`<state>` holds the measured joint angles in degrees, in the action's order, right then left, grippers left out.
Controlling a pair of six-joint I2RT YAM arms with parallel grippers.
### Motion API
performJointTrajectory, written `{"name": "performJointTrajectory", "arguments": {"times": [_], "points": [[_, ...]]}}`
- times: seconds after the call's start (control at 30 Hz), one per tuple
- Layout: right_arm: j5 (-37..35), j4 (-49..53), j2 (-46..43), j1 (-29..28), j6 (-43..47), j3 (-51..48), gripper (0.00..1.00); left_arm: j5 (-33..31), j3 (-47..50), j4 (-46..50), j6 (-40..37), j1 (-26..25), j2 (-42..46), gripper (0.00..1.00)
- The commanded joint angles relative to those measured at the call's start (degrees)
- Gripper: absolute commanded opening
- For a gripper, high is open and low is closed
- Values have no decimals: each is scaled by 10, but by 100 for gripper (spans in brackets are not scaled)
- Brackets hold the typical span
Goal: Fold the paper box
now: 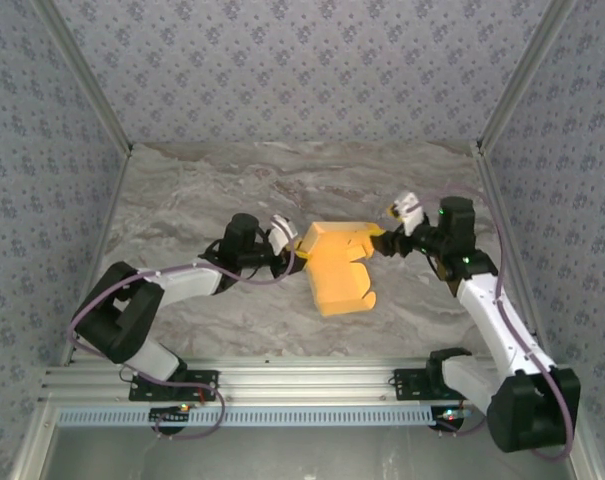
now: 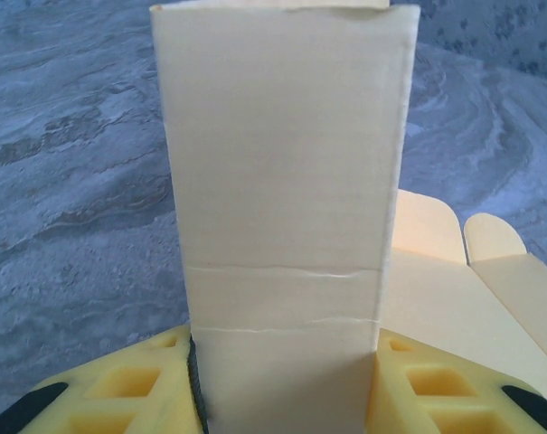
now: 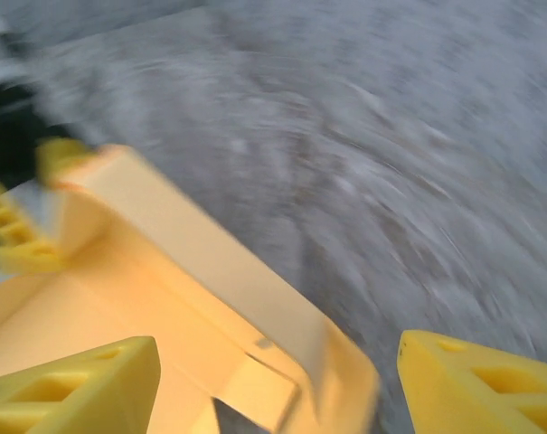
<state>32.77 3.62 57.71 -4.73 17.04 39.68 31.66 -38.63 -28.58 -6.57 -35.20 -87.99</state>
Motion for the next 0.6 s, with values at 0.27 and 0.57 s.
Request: {"name": "performJointTrajectory", "arguments": {"times": [0.27, 0.57], "points": [[-76, -216, 50, 86, -209, -121, 62, 61, 10, -66, 81, 37, 52, 40], [111, -126, 128, 90, -95, -16, 53, 113, 1, -9, 53, 51, 106, 40]]}}
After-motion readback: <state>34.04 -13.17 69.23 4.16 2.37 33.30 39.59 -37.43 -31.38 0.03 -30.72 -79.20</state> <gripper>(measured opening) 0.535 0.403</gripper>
